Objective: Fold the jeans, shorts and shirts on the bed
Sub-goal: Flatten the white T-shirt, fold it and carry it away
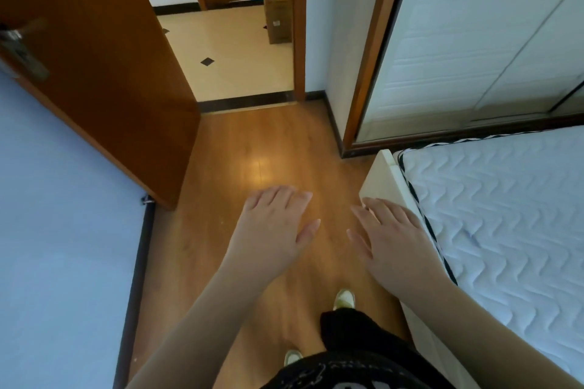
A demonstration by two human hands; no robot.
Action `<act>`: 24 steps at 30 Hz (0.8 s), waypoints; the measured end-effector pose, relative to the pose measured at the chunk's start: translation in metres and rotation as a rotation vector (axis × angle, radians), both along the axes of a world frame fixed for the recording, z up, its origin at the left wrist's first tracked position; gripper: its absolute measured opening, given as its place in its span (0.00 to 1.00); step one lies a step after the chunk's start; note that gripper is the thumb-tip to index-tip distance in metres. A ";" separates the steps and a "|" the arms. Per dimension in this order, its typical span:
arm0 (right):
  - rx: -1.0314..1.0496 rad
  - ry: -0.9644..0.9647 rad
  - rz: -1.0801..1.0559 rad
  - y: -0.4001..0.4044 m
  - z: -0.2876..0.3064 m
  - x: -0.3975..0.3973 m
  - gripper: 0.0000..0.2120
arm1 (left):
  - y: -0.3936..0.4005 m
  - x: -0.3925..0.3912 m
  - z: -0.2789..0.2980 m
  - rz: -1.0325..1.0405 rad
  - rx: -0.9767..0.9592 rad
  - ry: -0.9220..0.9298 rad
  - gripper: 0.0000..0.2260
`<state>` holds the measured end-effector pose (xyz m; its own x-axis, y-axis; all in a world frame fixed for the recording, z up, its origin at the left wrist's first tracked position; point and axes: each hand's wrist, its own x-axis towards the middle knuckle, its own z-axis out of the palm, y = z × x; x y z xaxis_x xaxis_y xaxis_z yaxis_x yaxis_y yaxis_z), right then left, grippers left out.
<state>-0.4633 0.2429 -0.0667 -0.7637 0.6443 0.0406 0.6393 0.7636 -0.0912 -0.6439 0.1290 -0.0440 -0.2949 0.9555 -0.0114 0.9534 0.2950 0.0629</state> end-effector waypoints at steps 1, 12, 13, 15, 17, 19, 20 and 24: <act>0.013 -0.004 -0.009 0.014 -0.002 -0.007 0.20 | 0.017 -0.006 -0.003 -0.013 -0.003 -0.001 0.24; 0.103 0.109 -0.023 0.189 -0.003 -0.083 0.18 | 0.204 -0.080 0.011 -0.128 -0.054 0.081 0.26; 0.110 0.112 -0.020 0.205 -0.002 -0.090 0.18 | 0.218 -0.087 0.012 -0.125 -0.056 0.074 0.26; 0.102 0.096 -0.020 0.231 -0.004 -0.104 0.18 | 0.242 -0.099 0.012 -0.116 -0.082 0.043 0.27; 0.087 0.087 -0.031 0.254 -0.004 -0.118 0.18 | 0.264 -0.112 0.011 -0.110 -0.084 0.014 0.28; 0.077 0.087 -0.035 0.273 -0.006 -0.133 0.17 | 0.284 -0.127 0.007 -0.118 -0.082 -0.016 0.28; 0.069 0.092 -0.040 0.281 -0.008 -0.140 0.17 | 0.293 -0.136 0.004 -0.124 -0.081 -0.014 0.27; 0.025 0.050 -0.079 0.313 -0.016 -0.173 0.17 | 0.340 -0.178 -0.006 -0.174 -0.091 -0.022 0.27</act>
